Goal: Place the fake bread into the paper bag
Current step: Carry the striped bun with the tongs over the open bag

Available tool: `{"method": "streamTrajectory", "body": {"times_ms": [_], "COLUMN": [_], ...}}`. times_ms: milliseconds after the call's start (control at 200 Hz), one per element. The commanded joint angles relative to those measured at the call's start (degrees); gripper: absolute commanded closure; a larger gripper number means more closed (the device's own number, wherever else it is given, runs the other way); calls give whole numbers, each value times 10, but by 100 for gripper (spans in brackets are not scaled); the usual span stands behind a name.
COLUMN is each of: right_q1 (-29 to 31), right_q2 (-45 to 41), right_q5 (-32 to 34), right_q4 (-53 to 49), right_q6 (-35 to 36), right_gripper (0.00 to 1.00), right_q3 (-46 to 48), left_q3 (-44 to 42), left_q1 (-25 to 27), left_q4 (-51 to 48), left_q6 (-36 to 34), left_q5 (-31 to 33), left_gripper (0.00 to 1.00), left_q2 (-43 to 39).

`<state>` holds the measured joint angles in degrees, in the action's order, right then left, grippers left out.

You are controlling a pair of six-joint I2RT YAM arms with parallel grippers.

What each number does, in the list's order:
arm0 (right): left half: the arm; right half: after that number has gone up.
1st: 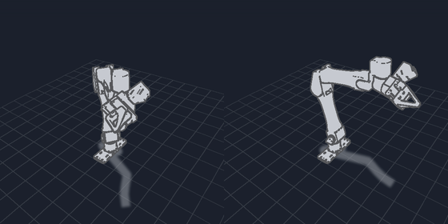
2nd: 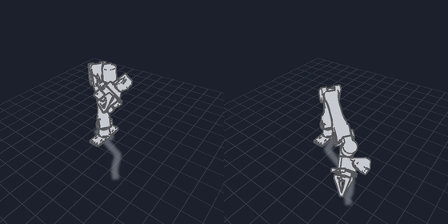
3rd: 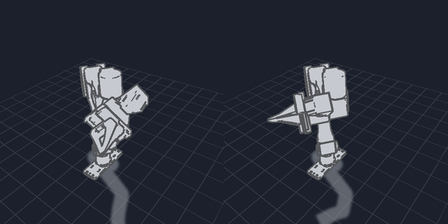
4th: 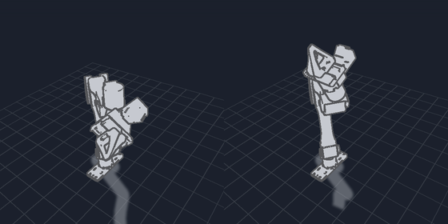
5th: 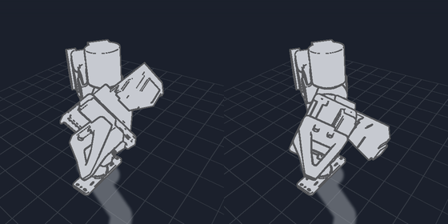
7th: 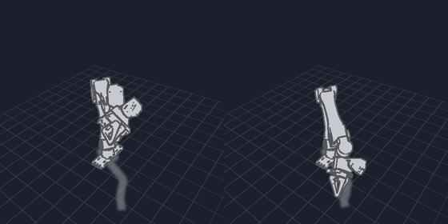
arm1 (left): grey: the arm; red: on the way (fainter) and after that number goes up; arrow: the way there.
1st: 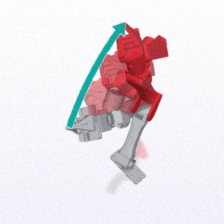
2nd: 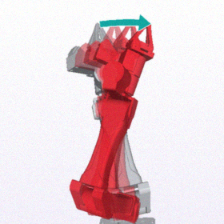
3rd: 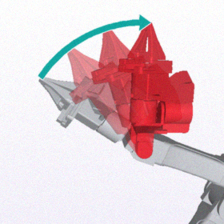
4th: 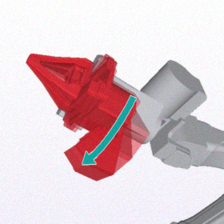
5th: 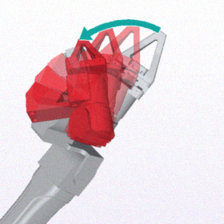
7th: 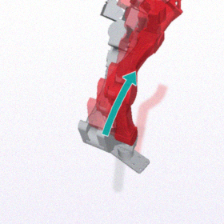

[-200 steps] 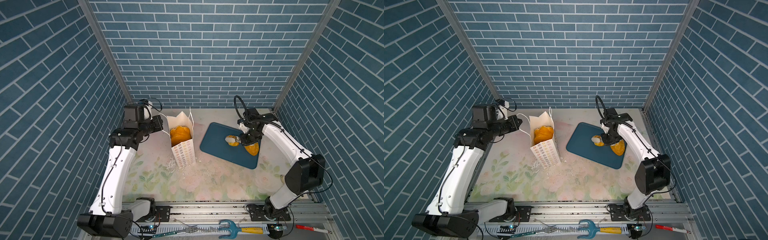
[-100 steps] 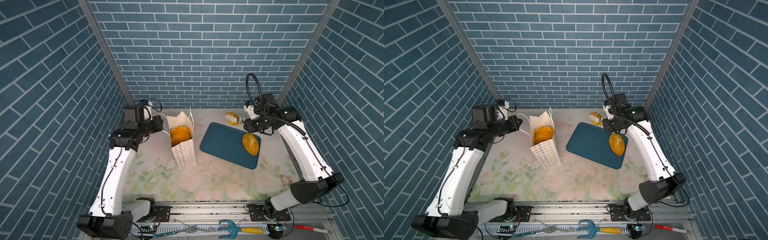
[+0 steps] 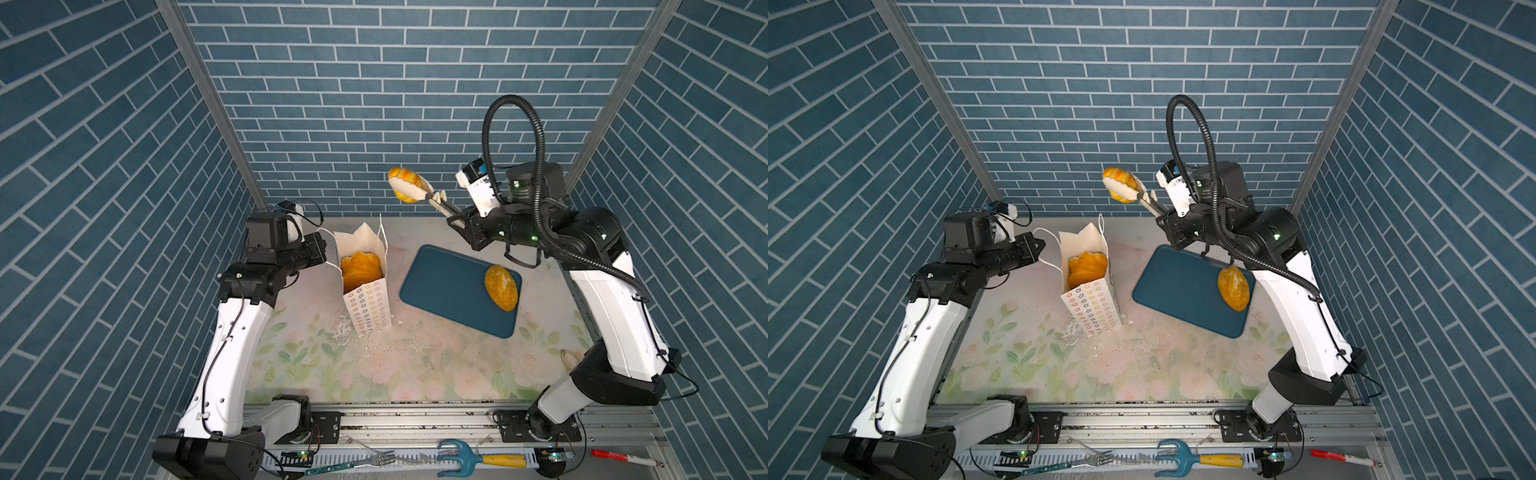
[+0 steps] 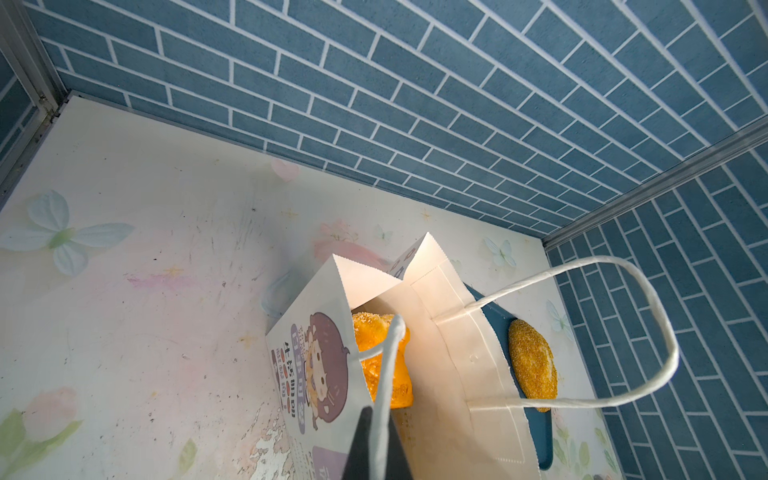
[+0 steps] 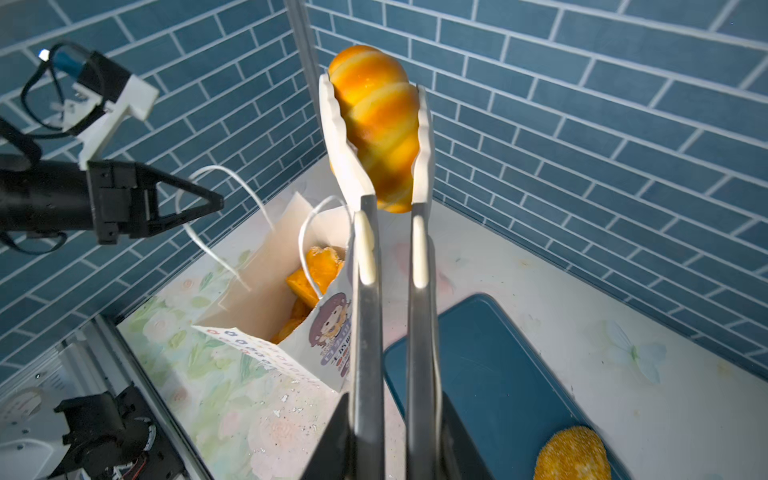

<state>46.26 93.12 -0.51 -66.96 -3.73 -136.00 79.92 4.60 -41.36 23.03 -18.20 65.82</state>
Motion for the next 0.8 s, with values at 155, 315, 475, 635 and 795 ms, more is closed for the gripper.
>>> {"method": "streamTrajectory", "body": {"times_ms": [155, 315, 475, 635, 795], "right_q1": [88, 110, 123, 125, 126], "right_q2": [44, 65, 88, 116, 161], "right_q5": [35, 30, 60, 83, 106], "right_q4": [10, -3, -32, -65, -99], "right_q6": [52, 50, 62, 69, 73], "right_gripper": [77, 76, 76, 76, 75], "right_q3": [-30, -22, -23, -30, -69], "left_q3": [0, 3, 2, 3, 3], "left_q1": [-2, -2, -2, -2, -2], "left_q4": [-2, -4, -5, -5, -4], "left_q6": [1, 0, -3, -2, -2], "left_q5": [4, 2, 3, 2, 0], "left_gripper": [100, 100, 100, 100, 100], "left_q2": [-10, -9, -12, -9, -8]}}
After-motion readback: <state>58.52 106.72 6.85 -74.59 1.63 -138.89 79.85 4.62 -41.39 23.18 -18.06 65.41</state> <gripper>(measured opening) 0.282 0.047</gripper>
